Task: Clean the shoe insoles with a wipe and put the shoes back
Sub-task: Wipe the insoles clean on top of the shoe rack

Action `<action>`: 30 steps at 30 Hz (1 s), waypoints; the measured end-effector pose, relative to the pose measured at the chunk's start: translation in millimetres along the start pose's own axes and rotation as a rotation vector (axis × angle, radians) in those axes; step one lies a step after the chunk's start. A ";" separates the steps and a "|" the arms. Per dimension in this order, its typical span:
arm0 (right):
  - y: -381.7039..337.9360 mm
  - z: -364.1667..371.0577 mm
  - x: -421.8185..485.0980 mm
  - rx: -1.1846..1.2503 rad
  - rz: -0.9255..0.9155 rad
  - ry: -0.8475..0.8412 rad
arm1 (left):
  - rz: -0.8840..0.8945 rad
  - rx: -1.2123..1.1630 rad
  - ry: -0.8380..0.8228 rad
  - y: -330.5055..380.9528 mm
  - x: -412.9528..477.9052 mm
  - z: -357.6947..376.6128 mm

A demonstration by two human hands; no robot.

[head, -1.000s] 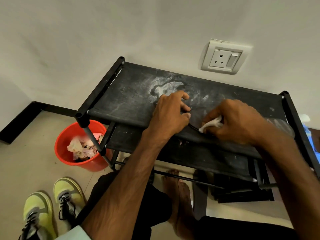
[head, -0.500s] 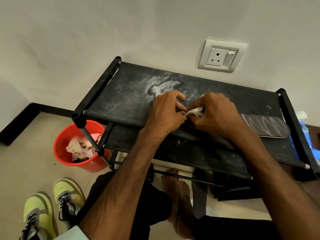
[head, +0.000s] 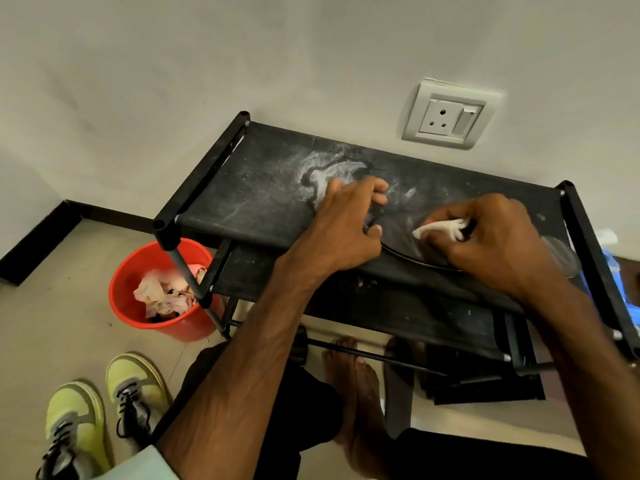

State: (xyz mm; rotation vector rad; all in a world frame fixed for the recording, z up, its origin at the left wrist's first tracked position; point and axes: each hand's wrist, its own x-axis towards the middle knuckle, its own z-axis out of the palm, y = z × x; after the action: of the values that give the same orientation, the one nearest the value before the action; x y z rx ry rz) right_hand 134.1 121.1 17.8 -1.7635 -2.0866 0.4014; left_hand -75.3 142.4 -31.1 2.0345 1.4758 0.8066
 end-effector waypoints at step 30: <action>2.6 20.0 8.1 0.187 -0.111 0.041 | 0.083 0.066 -0.190 -7.5 4.6 -21.7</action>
State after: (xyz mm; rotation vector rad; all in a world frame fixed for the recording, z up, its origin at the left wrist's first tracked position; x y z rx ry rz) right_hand 126.1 130.0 -0.3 -1.5299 -2.0350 0.5063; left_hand -94.5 150.0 -20.3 2.1680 1.3354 0.5841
